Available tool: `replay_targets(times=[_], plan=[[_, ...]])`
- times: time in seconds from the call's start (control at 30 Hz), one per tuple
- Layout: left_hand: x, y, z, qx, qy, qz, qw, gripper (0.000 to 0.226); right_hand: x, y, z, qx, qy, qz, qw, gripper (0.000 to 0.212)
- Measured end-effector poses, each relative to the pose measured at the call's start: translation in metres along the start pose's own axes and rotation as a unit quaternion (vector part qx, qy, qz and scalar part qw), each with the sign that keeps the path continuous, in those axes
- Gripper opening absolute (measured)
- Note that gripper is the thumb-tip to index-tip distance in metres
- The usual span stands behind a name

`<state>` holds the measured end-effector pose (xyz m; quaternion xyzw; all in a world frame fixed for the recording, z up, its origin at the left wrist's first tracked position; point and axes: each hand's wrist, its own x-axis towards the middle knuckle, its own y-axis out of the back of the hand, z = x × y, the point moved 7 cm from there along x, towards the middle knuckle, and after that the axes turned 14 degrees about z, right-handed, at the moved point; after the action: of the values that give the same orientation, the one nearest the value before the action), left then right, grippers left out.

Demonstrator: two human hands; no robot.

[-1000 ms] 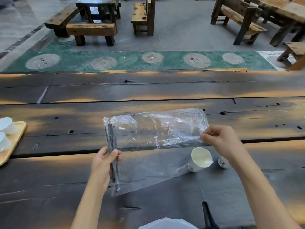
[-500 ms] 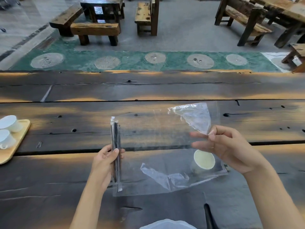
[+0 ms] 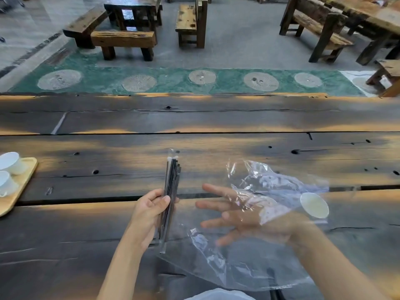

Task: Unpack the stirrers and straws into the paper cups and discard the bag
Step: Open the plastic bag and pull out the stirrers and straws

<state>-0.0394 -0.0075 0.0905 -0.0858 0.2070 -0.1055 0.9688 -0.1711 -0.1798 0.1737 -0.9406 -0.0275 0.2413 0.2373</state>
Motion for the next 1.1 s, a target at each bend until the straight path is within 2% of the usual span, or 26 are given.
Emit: replay_targets(times=[0.2,0.27,0.37,0.53,0.63,0.77,0.83,0.9,1.0,1.1], plan=[[-0.010,-0.017,0.003,0.005,-0.003,-0.031,0.999,0.027,0.051,-0.008,0.021,0.051,0.045,0.076,0.995,0.062],[-0.012,-0.019,0.004,0.010,-0.006,-0.031,0.999,0.025,0.062,-0.006,0.022,0.012,0.075,0.135,0.988,0.061],[-0.013,-0.020,0.003,0.029,-0.010,-0.018,0.999,0.023,0.068,-0.004,0.020,-0.109,0.147,0.223,0.957,0.053],[-0.019,-0.030,-0.002,0.030,-0.007,-0.012,0.999,0.029,0.076,-0.002,0.017,-0.134,0.190,0.292,0.928,0.030],[-0.019,-0.030,-0.001,0.033,-0.014,0.009,0.999,0.020,0.078,0.000,0.016,-0.144,0.190,0.305,0.922,0.024],[-0.019,-0.030,0.001,0.036,-0.029,0.031,0.998,0.013,0.078,-0.001,0.018,-0.093,0.148,0.296,0.939,0.011],[-0.019,-0.030,-0.001,0.041,-0.026,0.023,0.999,0.014,0.078,0.001,0.020,-0.081,0.127,0.297,0.943,0.014],[-0.018,-0.031,-0.003,0.039,-0.026,0.013,0.999,0.012,0.080,0.007,0.023,-0.090,0.110,0.311,0.940,0.027],[-0.016,-0.026,-0.001,-0.024,-0.014,0.037,0.999,0.010,0.083,0.020,0.029,-0.060,0.091,0.350,0.930,0.038],[-0.015,-0.023,0.003,-0.028,-0.018,0.055,0.998,0.009,0.083,0.027,0.033,-0.042,0.088,0.347,0.933,0.027]])
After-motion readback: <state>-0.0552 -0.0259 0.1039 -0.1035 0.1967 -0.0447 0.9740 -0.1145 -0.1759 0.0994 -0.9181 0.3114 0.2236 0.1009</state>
